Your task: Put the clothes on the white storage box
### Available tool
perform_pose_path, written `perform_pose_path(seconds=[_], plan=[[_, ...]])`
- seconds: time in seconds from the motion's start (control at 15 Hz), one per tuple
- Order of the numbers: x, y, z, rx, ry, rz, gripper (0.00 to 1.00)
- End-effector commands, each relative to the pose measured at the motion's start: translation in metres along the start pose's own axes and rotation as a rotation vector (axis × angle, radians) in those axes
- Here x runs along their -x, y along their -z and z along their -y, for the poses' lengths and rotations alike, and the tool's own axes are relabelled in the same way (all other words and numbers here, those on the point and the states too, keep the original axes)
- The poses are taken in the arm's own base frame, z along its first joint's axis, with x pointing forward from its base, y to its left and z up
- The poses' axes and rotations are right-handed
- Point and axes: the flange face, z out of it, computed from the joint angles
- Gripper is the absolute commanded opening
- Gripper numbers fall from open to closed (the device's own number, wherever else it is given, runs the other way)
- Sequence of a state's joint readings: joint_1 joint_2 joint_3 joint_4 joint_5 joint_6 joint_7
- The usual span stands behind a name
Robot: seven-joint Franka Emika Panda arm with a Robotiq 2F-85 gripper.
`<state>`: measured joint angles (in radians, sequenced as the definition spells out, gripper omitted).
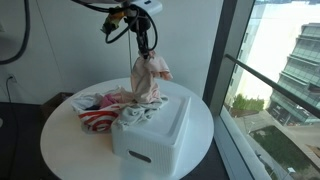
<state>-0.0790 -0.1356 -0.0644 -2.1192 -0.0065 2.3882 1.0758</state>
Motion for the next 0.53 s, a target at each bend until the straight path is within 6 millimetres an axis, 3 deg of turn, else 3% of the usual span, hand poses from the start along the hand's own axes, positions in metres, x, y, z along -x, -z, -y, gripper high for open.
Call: perform_pose_path(seconds=[0.0,0.2,0.27,0.33,0.47], plan=[[0.005,-0.098,0.014,0.072,0.022,0.062,0.03],[0.011,-0.168,0.007,0.18,0.027,0.136,0.03],[0.011,-0.176,0.007,0.191,0.026,0.141,0.16],[0.012,-0.173,0.008,0.189,0.038,0.149,0.37],[0.01,-0.145,0.01,0.156,0.038,0.08,0.41]])
